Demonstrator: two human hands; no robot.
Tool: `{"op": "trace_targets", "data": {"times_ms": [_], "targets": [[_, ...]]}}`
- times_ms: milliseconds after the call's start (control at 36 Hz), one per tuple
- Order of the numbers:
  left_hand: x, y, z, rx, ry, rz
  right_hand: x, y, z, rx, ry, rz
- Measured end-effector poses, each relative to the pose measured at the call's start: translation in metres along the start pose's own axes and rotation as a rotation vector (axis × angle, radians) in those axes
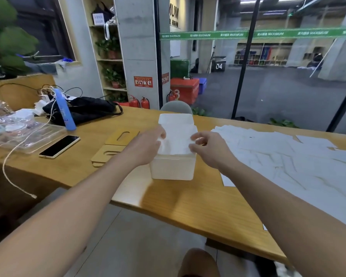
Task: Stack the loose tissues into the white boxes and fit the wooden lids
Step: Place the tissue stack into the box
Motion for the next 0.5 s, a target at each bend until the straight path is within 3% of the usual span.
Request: {"op": "trace_targets", "data": {"times_ms": [222, 306, 500], "targets": [[-0.025, 0.01, 0.022, 0.069, 0.158, 0.093, -0.022, 0.002, 0.009, 0.139, -0.418, 0.049], [-0.024, 0.013, 0.02, 0.089, 0.197, 0.057, -0.02, 0.0, 0.017, 0.216, -0.563, 0.003], [-0.015, 0.016, -0.005, -0.055, 0.473, 0.005, -0.025, 0.012, 0.009, 0.106, -0.48, 0.116]]}}
Point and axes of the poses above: each hand's wrist, its own y-axis towards the middle knuckle, its own x-axis out of the back of the hand, z = x × y, the point moved 10 cm from there along y, towards the middle knuckle, and after that the axes turned 5 degrees about -x, right-handed, at the moved point
